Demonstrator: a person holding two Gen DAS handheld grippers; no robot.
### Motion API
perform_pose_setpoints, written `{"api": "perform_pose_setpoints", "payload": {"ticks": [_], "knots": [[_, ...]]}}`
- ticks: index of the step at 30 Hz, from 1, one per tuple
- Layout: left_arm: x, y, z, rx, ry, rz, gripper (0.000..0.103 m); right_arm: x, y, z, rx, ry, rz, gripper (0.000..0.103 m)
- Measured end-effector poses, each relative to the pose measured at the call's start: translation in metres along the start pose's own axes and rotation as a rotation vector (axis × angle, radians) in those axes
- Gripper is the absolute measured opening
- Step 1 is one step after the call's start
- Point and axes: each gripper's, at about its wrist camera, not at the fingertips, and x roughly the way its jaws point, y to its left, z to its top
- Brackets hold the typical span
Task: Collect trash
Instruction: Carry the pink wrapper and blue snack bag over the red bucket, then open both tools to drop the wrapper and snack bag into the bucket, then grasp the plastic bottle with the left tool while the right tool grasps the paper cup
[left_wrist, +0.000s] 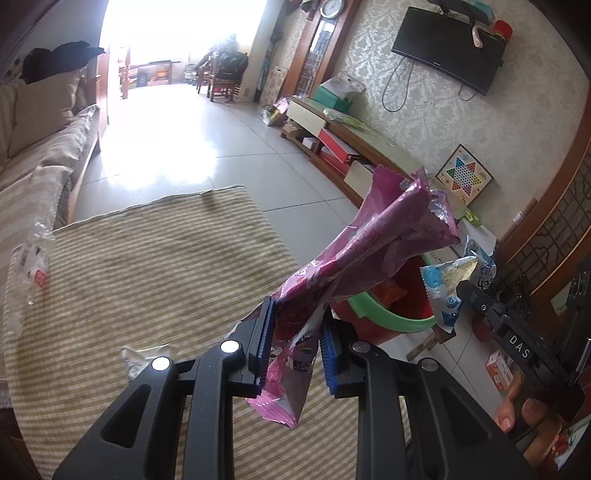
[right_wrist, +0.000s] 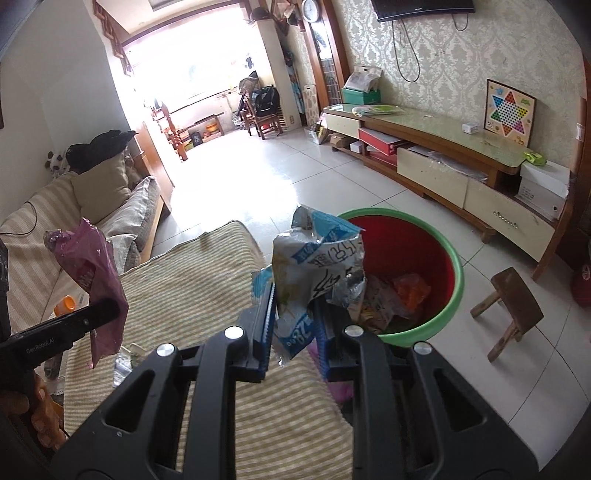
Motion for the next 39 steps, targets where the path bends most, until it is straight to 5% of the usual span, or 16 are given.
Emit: {"api": "perform_pose_setpoints", "payload": {"ticks": [11, 20, 22, 23, 25, 32, 39], "knots": [[0.099, -0.09, 0.038, 0.067, 0.093, -0.187, 0.021, 0.041, -0.087, 0.016, 0.058, 0.034, -0.052, 0.02], [0.152, -0.127, 0.055, 0.086, 0.146, -0.191, 0.023, 0.07, -0.107, 0.02, 0.024, 0.049, -0.069, 0.02], [0.158, -0.133, 0.058, 0.097, 0.152, -0.192, 0.036, 0.075, -0.11, 0.02, 0.024, 0.053, -0.09, 0.022], [0.158, -0.133, 0.059, 0.097, 0.145, -0.184, 0.056, 0.078, -0.113, 0.02, 0.024, 0.056, -0.111, 0.036], [0.152, -0.129, 0.061, 0.074, 0.107, -0.182, 0.065, 0.082, -0.118, 0.02, 0.029, 0.057, -0.154, 0.062], [0.113, -0.077, 0.048, 0.032, 0.058, -0.105, 0.065, 0.069, -0.107, 0.016, 0.078, 0.058, -0.124, 0.062], [0.05, 0.025, 0.016, -0.131, 0.005, 0.051, 0.066, 0.075, 0.0, -0.019, 0.007, 0.175, 0.068, 0.062]]}}
